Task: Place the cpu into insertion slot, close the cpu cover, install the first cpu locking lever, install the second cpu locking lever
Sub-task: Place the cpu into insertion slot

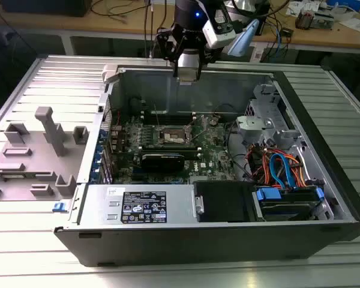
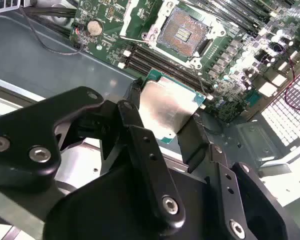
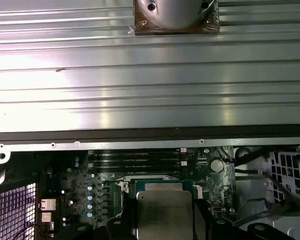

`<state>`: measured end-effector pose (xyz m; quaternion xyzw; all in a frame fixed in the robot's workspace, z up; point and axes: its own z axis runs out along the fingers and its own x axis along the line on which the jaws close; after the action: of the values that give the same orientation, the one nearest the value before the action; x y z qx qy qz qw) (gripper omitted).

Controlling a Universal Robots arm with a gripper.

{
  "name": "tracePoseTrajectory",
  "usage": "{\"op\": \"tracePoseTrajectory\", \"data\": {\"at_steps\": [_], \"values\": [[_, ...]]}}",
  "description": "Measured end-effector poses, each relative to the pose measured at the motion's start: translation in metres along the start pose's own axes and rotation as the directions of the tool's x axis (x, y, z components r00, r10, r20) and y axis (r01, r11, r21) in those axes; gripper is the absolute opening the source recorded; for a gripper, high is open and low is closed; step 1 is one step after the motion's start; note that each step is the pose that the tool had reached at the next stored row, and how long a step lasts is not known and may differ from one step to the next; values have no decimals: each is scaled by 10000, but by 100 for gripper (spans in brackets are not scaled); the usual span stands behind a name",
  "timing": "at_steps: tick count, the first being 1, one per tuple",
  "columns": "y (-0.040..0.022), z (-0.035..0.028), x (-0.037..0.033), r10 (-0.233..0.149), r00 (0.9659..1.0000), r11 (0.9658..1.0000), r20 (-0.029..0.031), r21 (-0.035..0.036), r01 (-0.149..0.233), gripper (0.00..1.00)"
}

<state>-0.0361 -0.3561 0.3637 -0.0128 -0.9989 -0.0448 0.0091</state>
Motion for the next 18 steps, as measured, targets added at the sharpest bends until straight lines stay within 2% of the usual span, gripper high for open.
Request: {"op": "tracePoseTrajectory", "data": {"at_steps": [18], "values": [[-38, -3, -1, -1, 10000, 10000, 0, 0, 1, 54]]}}
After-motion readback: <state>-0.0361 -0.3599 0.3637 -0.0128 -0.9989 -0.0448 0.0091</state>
